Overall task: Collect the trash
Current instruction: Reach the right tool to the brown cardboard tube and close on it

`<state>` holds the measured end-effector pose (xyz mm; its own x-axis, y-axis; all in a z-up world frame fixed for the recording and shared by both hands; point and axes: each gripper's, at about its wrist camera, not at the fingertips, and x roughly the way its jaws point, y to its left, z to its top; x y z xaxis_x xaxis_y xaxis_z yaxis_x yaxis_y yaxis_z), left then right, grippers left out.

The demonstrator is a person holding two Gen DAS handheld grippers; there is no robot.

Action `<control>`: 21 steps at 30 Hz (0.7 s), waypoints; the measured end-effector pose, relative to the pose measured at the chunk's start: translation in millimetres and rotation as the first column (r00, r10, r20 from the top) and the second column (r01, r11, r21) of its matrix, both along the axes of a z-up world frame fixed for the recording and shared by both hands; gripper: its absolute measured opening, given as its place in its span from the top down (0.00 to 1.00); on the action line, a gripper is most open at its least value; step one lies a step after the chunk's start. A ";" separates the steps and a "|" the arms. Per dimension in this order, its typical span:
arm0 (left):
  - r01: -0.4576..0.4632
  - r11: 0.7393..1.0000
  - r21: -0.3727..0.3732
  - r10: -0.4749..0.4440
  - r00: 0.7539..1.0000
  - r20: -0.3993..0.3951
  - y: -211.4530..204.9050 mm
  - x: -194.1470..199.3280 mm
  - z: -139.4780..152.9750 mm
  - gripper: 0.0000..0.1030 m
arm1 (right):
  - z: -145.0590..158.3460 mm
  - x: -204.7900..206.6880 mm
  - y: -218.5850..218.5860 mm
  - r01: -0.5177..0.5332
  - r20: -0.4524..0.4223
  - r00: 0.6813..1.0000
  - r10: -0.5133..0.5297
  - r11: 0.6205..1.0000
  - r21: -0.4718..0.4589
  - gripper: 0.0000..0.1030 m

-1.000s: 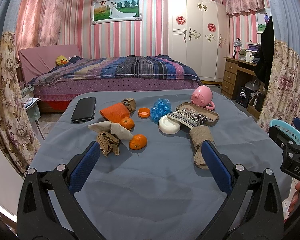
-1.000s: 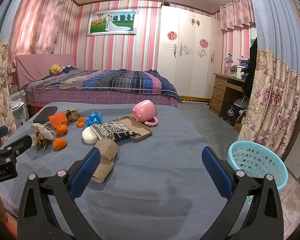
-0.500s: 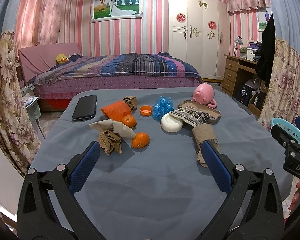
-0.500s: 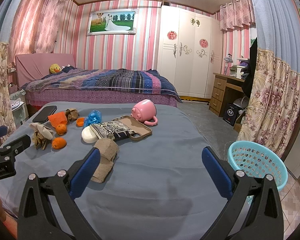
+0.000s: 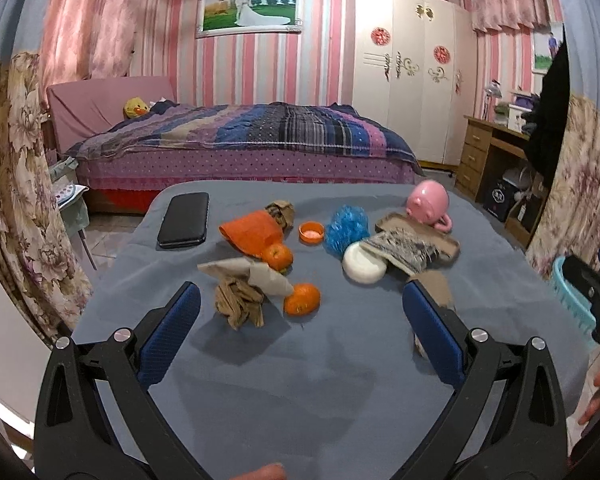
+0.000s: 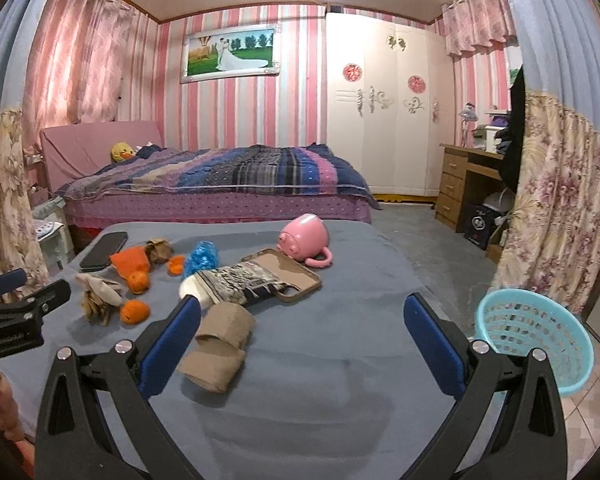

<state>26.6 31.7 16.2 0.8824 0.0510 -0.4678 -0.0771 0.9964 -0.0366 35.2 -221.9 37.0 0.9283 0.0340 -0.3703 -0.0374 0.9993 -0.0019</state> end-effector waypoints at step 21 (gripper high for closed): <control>-0.066 0.997 0.027 0.066 0.998 0.020 26.0 28.2 -13.1 0.05 | -24.5 42.9 13.5 -0.046 -0.051 0.998 0.044 0.998 -0.046 0.04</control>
<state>54.8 57.6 3.0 0.8854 0.1222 -0.4484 -0.1421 0.9898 -0.0109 78.2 -208.5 12.5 0.9064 0.0564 -0.4187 -0.0833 0.9955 -0.0463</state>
